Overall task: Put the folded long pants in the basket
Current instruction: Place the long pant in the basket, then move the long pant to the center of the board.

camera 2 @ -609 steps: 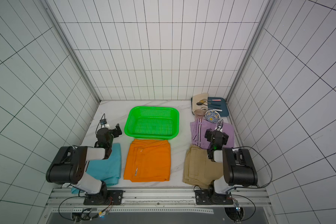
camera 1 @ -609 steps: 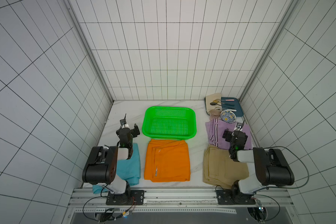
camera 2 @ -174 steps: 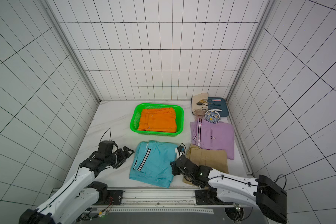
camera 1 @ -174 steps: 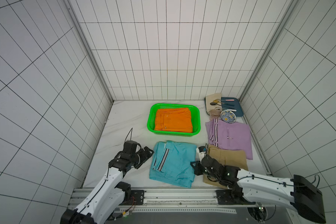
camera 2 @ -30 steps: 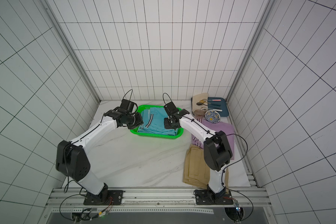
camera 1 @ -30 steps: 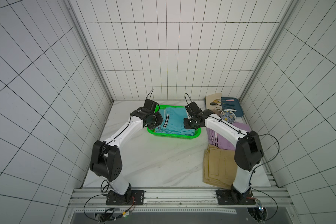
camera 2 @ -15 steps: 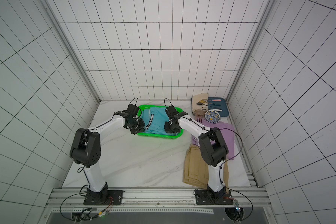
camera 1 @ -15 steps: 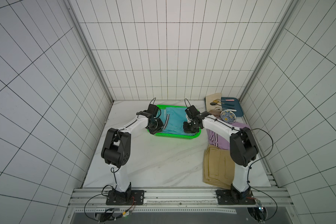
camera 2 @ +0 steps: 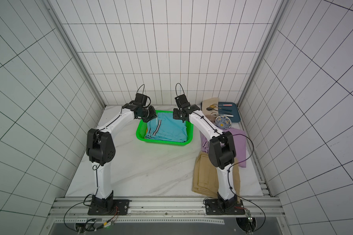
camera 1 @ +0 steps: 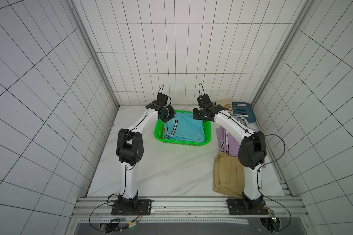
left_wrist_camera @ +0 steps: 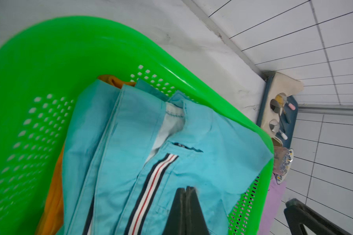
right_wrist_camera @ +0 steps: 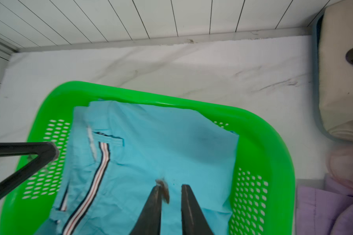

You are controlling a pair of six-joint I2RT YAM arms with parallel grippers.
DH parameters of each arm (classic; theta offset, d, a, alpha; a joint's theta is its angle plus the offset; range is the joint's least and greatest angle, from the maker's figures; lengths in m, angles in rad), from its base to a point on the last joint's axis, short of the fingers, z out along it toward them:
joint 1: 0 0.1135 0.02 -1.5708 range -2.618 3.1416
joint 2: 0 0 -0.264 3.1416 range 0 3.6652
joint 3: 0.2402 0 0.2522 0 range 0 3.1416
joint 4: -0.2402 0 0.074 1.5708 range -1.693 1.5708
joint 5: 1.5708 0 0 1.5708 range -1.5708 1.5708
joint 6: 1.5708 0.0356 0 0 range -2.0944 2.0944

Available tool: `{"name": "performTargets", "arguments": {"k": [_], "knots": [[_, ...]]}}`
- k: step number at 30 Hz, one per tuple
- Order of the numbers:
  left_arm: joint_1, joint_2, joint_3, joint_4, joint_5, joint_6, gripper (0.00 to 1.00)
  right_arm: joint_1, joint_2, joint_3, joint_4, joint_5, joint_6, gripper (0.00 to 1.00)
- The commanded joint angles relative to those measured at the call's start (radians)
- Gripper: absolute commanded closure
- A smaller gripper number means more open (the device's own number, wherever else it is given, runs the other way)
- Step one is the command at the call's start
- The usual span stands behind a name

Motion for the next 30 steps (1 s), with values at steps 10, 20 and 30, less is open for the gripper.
{"name": "performTargets", "arguments": {"k": [10, 20, 30], "knots": [[0.087, 0.179, 0.082, 0.004, 0.073, 0.102, 1.00, -0.050, 0.260, 0.173, -0.134, 0.180, -0.109, 0.81], [-0.033, -0.377, -0.204, 0.089, -0.054, 0.060, 1.00, 0.024, -0.263, -0.070, -0.051, 0.185, -0.100, 0.45], [-0.696, -1.164, -0.999, 0.303, -0.618, -0.173, 0.11, -0.012, -1.055, -0.795, 0.203, -0.005, 0.109, 0.17]]}}
